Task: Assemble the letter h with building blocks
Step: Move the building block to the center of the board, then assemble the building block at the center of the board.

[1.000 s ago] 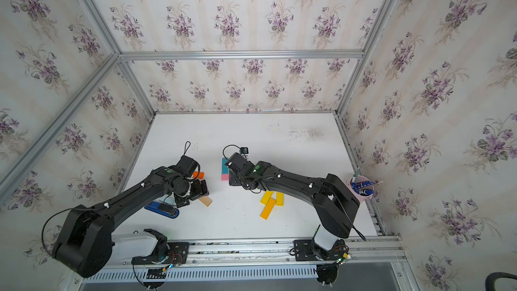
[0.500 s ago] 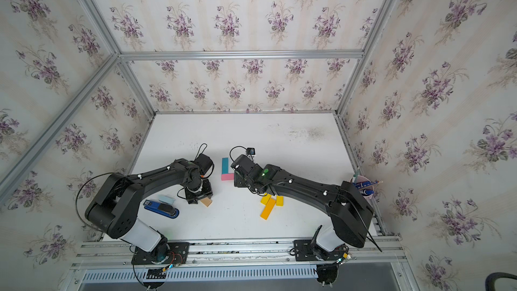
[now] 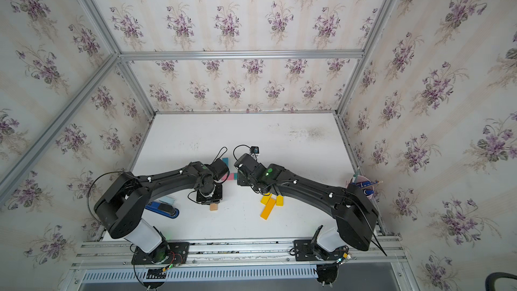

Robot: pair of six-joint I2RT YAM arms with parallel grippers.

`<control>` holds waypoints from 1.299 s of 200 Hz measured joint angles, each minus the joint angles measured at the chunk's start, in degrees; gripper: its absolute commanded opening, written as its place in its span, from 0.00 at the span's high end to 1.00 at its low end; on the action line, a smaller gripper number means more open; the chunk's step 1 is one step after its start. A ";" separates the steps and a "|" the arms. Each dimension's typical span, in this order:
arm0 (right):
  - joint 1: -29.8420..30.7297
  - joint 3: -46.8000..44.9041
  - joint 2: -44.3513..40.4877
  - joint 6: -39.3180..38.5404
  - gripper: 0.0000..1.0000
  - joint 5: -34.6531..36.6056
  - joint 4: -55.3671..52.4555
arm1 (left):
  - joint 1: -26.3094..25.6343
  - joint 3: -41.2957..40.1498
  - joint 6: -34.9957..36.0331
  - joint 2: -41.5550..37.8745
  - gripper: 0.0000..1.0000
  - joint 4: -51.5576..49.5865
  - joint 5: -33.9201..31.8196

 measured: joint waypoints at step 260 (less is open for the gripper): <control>8.22 5.73 12.04 11.56 0.21 -0.74 -1.68 | 21.92 3.67 8.44 -32.35 0.00 -12.39 -6.27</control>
